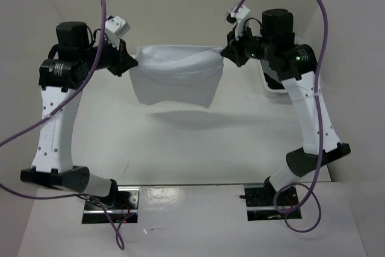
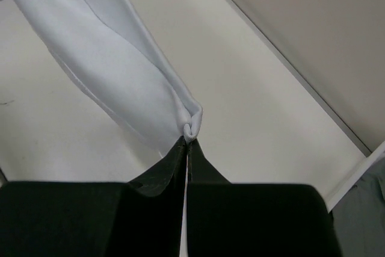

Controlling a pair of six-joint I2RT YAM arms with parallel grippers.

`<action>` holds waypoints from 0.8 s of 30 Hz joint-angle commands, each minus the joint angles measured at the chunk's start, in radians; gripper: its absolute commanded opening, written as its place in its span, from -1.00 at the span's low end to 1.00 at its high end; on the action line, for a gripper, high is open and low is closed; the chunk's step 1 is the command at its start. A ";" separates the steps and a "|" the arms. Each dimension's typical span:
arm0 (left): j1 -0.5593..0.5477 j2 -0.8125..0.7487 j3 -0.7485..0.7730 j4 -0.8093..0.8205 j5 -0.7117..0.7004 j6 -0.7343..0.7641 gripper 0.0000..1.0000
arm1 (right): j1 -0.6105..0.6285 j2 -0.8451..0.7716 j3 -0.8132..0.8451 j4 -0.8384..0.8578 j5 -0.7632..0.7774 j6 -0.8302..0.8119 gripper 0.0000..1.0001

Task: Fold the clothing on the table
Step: Flatten the skirt out

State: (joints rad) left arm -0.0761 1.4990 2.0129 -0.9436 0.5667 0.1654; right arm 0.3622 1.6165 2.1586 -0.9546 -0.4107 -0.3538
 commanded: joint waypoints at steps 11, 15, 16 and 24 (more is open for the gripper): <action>0.047 -0.140 -0.399 0.095 0.145 0.098 -0.85 | 0.007 0.048 -0.118 -0.021 -0.206 -0.022 -1.00; 0.047 0.035 -0.433 0.186 0.130 0.040 -0.72 | 0.007 0.202 -0.097 0.026 -0.192 -0.002 -1.00; 0.047 0.073 -0.419 0.204 0.101 0.017 -0.61 | 0.007 0.236 -0.082 0.039 -0.177 0.013 -1.00; 0.047 0.316 -0.397 0.462 -0.285 -0.200 0.82 | -0.048 0.503 0.018 0.189 0.230 0.203 0.02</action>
State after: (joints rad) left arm -0.0349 1.8515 1.6043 -0.6373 0.4591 0.0689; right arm 0.3504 2.1250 2.0811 -0.8745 -0.3866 -0.2466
